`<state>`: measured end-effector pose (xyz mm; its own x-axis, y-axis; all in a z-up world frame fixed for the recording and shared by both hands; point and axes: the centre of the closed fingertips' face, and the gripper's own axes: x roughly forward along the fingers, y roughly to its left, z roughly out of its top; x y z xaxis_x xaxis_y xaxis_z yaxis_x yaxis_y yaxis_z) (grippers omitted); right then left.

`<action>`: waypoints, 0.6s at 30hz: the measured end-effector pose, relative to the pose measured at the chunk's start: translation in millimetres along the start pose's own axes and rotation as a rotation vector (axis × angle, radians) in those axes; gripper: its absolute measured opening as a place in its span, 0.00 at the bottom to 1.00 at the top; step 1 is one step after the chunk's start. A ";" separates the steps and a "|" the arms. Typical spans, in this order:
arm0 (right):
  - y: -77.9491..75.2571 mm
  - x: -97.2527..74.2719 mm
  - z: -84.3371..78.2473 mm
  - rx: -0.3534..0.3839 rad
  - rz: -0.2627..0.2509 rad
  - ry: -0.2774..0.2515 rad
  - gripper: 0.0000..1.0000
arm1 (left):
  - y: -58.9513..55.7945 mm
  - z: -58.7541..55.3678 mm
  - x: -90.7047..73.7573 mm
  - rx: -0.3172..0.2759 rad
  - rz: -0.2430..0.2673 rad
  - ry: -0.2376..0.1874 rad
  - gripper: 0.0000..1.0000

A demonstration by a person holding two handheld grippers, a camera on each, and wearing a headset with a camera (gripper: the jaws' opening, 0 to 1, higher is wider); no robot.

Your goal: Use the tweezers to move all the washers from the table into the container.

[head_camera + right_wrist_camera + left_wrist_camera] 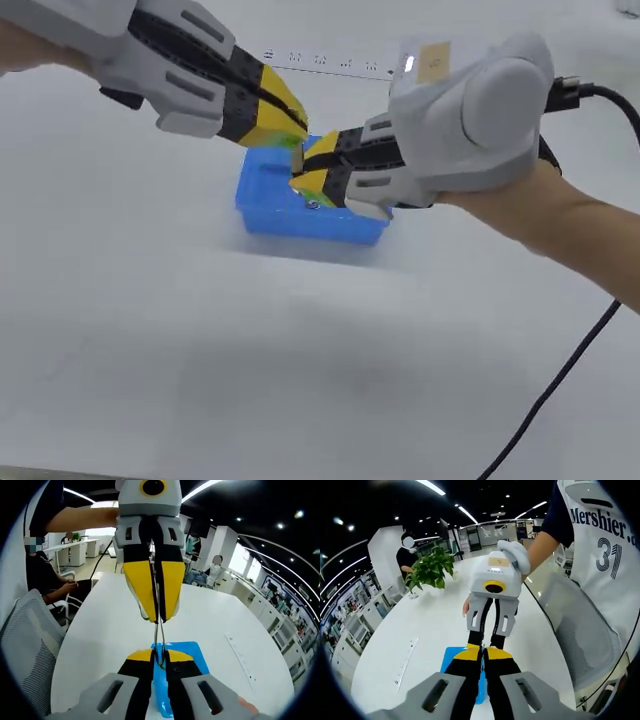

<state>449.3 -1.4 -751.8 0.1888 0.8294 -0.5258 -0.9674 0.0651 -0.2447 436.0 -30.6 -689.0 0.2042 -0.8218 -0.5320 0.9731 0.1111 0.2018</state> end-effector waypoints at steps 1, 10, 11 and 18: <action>-3.4 0.3 -0.4 0.000 -0.005 -0.001 0.10 | 3.1 0.2 0.7 0.004 0.004 0.000 0.06; -26.4 15.5 -15.6 0.015 -0.020 0.011 0.10 | 26.7 -14.0 16.1 0.021 -0.002 0.025 0.06; -27.1 17.5 -19.0 0.014 -0.018 0.018 0.10 | 28.4 -17.1 18.4 0.017 -0.003 0.027 0.06; -34.0 32.6 -44.7 0.041 0.002 0.052 0.10 | 37.3 -42.7 32.9 -0.035 -0.004 0.037 0.06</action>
<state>495.9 -1.4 -797.0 0.1944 0.7998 -0.5680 -0.9737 0.0870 -0.2107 483.6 -29.6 -734.1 0.2036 -0.8009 -0.5631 0.9769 0.1282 0.1708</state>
